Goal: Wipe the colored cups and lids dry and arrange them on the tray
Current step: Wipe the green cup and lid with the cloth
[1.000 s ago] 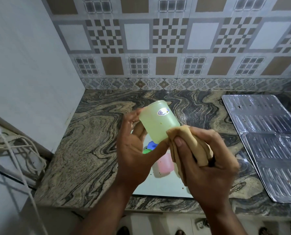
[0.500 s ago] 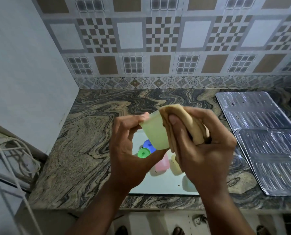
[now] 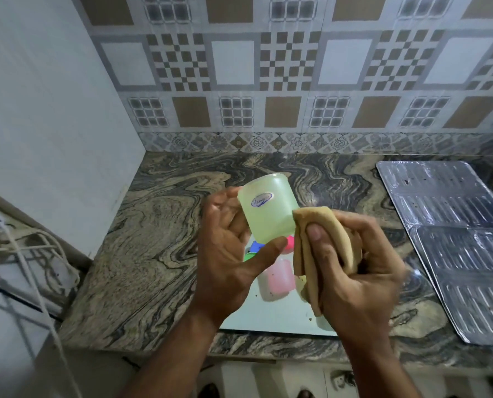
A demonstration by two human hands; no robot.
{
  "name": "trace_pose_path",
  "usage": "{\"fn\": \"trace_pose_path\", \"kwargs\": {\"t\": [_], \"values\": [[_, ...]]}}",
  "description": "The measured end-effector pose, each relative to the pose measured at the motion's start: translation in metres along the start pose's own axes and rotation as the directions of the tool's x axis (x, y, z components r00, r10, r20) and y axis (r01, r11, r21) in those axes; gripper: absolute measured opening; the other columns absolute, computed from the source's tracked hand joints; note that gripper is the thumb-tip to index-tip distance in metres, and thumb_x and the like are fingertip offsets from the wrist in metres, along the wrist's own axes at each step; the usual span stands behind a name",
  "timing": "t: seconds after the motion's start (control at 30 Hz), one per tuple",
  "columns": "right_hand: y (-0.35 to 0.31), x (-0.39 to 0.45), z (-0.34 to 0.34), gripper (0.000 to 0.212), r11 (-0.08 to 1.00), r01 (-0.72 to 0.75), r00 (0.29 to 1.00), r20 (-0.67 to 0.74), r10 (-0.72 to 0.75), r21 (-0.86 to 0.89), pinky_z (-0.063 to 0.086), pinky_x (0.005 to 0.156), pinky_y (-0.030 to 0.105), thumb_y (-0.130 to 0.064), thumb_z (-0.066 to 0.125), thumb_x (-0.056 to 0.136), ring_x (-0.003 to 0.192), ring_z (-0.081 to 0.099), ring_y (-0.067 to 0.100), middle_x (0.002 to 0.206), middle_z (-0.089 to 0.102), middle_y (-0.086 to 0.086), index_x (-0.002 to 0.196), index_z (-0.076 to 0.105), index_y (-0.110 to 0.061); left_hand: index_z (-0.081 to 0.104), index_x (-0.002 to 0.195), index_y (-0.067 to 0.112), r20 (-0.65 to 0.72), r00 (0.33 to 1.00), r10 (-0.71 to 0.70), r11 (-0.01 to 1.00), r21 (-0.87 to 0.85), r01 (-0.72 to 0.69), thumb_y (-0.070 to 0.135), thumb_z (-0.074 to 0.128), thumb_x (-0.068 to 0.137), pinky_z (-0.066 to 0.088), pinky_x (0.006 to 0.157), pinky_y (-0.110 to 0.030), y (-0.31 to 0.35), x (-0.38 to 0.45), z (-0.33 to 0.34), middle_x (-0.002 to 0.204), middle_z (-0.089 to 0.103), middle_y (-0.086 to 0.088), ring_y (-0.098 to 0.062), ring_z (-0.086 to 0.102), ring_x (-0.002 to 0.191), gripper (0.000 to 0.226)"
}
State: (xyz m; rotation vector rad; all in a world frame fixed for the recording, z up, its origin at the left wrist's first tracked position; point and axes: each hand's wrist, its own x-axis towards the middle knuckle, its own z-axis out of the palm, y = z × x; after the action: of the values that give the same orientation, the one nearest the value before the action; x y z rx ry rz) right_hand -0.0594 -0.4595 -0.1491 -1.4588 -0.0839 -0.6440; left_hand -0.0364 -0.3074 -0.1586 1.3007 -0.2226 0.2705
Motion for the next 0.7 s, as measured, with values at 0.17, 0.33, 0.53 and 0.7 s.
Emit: {"fn": "trace_pose_path", "kwargs": {"t": [0.17, 0.33, 0.53, 0.7], "values": [[-0.004, -0.002, 0.001, 0.013, 0.996, 0.075, 0.997, 0.017, -0.074, -0.044, 0.055, 0.075, 0.015, -0.02, 0.079, 0.092, 0.083, 0.074, 0.0, 0.097, 0.078, -0.019, 0.103, 0.072, -0.02, 0.048, 0.127, 0.024, -0.036, 0.999, -0.035, 0.998, 0.048, 0.036, 0.006, 0.088, 0.07, 0.051, 0.103, -0.057, -0.005, 0.003, -0.004, 0.135, 0.062, -0.02, -0.035, 0.061, 0.125, 0.072], [-0.014, 0.01, -0.002, 0.018, 0.973, 0.186, 0.979, 0.109, -0.172, -0.134, 0.057, 0.071, 0.022, -0.026, 0.08, 0.094, 0.082, 0.075, 0.004, 0.099, 0.076, -0.025, 0.107, 0.071, -0.032, 0.054, 0.121, 0.036, 0.06, 0.998, -0.008, 0.989, 0.145, -0.001, 0.008, 0.088, 0.071, 0.051, 0.101, -0.052, -0.003, 0.004, -0.004, 0.139, 0.066, -0.008, -0.03, 0.063, 0.127, 0.067], [-0.008, 0.03, 0.001, 0.009, 0.997, 0.017, 0.999, 0.035, -0.014, -0.08, 0.053, 0.065, 0.022, -0.019, 0.083, 0.092, 0.069, 0.07, 0.006, 0.083, 0.076, -0.012, 0.098, 0.077, -0.018, 0.049, 0.124, 0.027, 0.103, 0.994, -0.027, 0.992, 0.123, 0.014, 0.007, 0.088, 0.072, 0.052, 0.101, -0.049, 0.0, 0.002, -0.003, 0.129, 0.067, -0.005, -0.026, 0.063, 0.12, 0.068], [0.004, 0.037, -0.001, 0.01, 0.996, -0.085, 0.996, 0.027, 0.086, -0.036, 0.055, 0.063, 0.029, -0.017, 0.083, 0.094, 0.068, 0.068, 0.011, 0.079, 0.075, -0.01, 0.096, 0.076, -0.023, 0.05, 0.122, 0.022, 0.044, 0.998, -0.047, 0.995, 0.092, 0.042, 0.025, 0.098, 0.068, 0.053, 0.099, -0.06, 0.003, -0.001, -0.003, 0.119, 0.069, -0.007, -0.028, 0.065, 0.114, 0.072]]}}
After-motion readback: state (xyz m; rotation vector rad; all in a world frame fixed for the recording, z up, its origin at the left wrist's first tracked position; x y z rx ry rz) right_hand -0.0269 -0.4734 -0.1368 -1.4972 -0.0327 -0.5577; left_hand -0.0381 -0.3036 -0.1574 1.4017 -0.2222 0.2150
